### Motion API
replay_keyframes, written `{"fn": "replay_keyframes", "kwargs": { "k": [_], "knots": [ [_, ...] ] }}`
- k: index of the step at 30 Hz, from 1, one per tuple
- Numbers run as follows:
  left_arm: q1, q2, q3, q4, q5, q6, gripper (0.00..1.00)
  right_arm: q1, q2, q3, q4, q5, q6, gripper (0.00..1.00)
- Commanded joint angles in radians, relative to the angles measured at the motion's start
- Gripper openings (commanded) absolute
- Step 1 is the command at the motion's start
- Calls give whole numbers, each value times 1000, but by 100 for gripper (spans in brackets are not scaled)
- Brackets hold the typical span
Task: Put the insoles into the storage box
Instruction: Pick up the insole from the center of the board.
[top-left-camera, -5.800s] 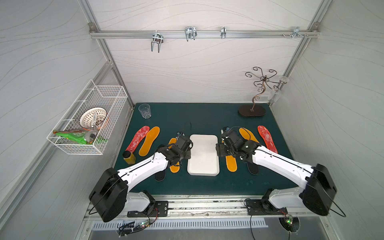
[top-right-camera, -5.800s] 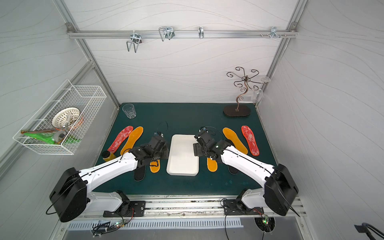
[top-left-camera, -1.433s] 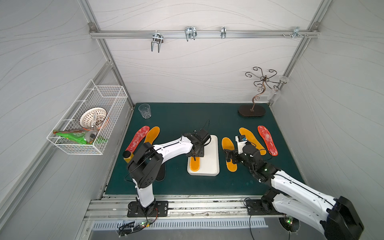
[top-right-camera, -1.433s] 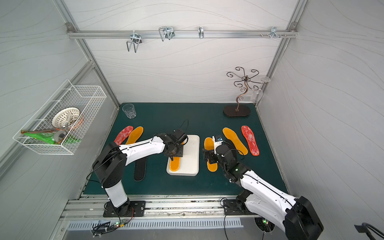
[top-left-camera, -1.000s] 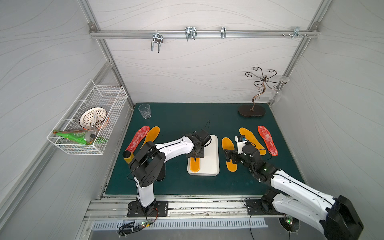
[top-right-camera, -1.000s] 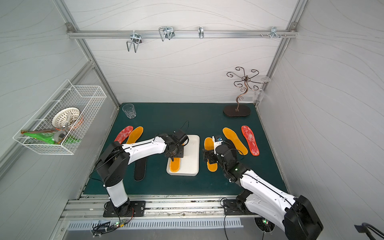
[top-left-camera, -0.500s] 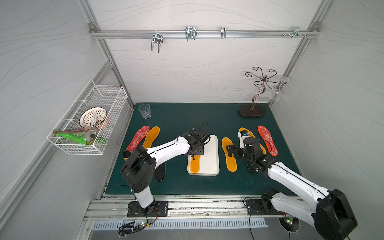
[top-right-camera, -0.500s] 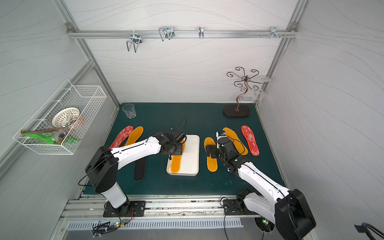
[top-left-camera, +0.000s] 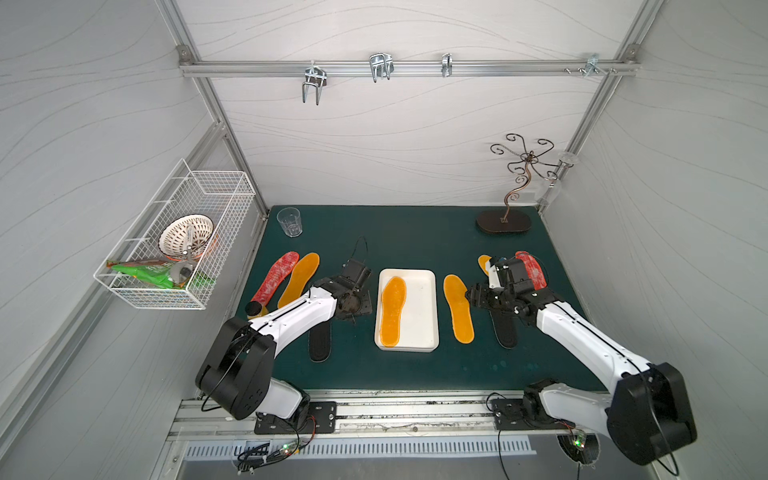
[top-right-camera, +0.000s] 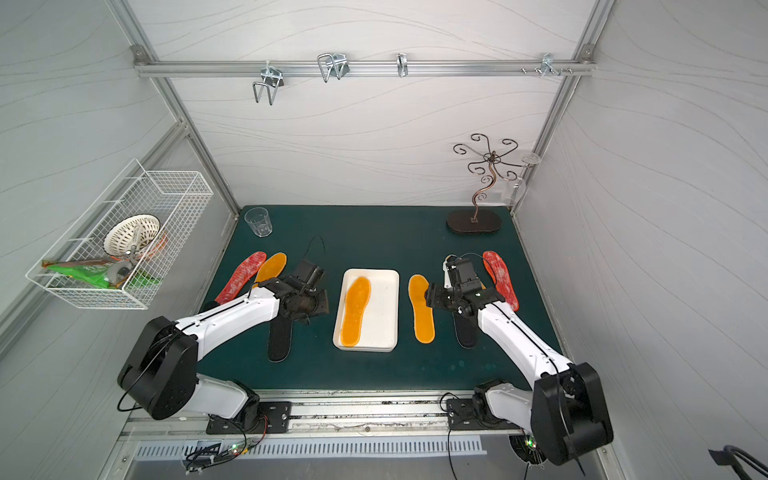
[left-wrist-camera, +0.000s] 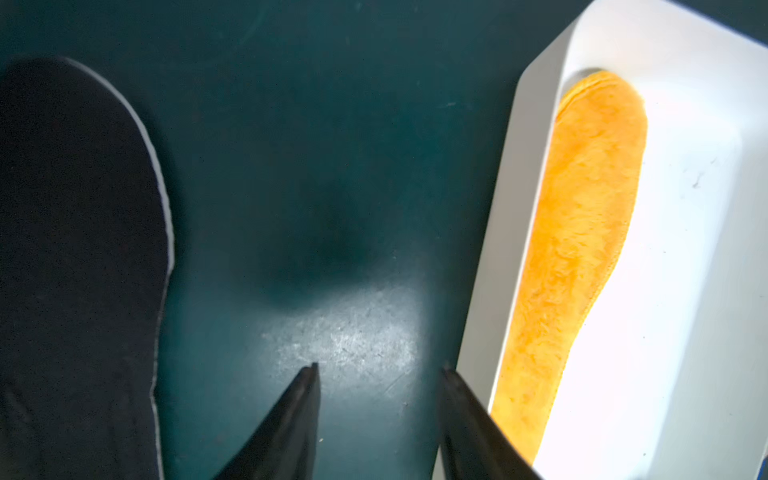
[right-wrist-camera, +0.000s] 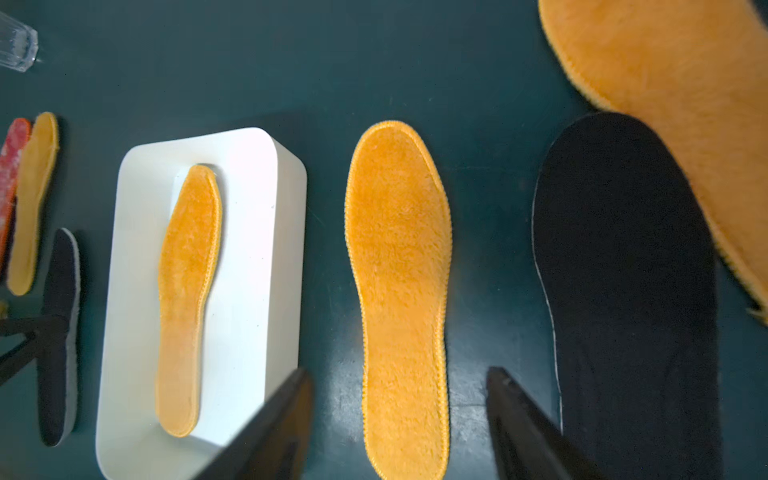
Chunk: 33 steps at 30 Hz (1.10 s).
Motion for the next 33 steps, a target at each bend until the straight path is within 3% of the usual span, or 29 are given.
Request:
{"fn": "replay_keyframes", "kwargs": {
  "k": [1,15,24,33],
  "knots": [
    [1,-5,-27,82,83,10,48,-61,68,-2,-2,-191,12,51],
    [-71,60,-74,98,70,-35,48,-108,253,-17,146,-229,62,48],
    [-71,-24,-80,95,41,-57,49,-109,327,-20,189,-224,78,46],
    [-71,-48,-57,51,-14,-30,51,-110,377,-43,260,-272,106,36]
  ]
}}
